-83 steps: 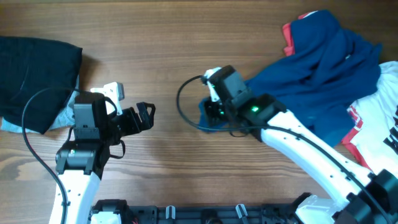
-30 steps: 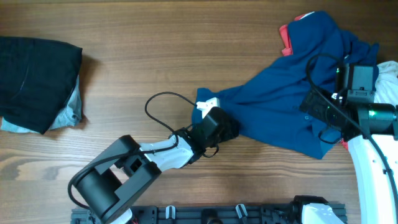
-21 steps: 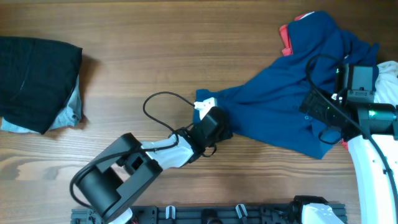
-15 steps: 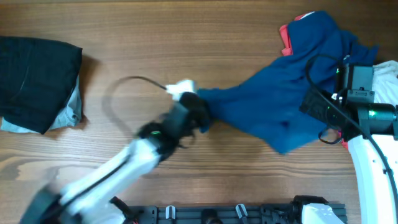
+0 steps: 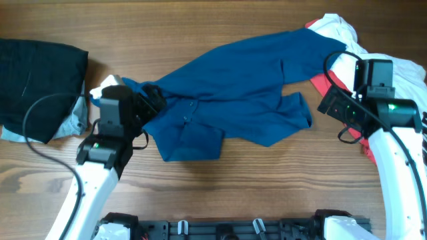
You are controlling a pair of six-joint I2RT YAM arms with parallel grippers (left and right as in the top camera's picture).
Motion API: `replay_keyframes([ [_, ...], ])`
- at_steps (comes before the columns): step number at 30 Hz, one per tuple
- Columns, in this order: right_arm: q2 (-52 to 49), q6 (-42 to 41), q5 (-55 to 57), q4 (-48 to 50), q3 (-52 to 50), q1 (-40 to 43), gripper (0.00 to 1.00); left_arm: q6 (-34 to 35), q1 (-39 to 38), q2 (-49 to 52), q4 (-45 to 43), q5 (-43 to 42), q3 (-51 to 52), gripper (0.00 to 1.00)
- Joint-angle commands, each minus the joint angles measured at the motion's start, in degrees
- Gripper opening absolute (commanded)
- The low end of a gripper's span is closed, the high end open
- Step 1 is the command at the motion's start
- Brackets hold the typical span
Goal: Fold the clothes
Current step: 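Grasp the polo's left side with the left gripper and spread it apart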
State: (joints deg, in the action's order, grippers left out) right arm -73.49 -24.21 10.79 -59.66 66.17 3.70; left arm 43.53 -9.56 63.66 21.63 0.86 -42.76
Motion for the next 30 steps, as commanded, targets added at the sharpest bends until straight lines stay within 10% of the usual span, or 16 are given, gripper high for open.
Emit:
replay_keyframes([
  [1, -3.41, 0.17, 0.85, 2.6, 0.57, 0.79, 1.0, -1.33, -0.55, 5.31, 0.57, -15.47, 0.22, 1.0],
  [5, -8.81, 4.11, -1.68, 9.84, 0.57, 2.75, 0.98, -1.29, -8.41, 11.41, 0.48, -26.1, 0.22, 1.0],
  [6, -11.13, 5.6, -3.32, 11.69, 0.57, 3.69, 0.66, -1.07, -12.37, 14.05, -0.5, -25.2, 0.22, 1.0],
  [7, -14.21, 6.08, -4.81, 13.68, 0.57, 5.09, 0.11, -1.07, -16.63, 17.53, -3.76, -25.05, 0.22, 1.0],
  [8, -15.56, 6.16, -5.75, 14.84, 0.57, 5.64, 0.04, -1.03, -18.32, 19.15, -5.9, -25.05, 0.22, 1.0],
  [16, -26.77, 12.48, -10.01, 28.46, 0.57, 6.51, 0.04, 0.63, -26.75, 30.14, -27.74, -23.19, 0.22, 0.82],
  [30, -44.37, 16.48, 1.64, 50.18, 0.57, 7.8, 0.04, 0.63, -27.34, 32.74, -26.93, -25.09, 0.22, 0.89],
])
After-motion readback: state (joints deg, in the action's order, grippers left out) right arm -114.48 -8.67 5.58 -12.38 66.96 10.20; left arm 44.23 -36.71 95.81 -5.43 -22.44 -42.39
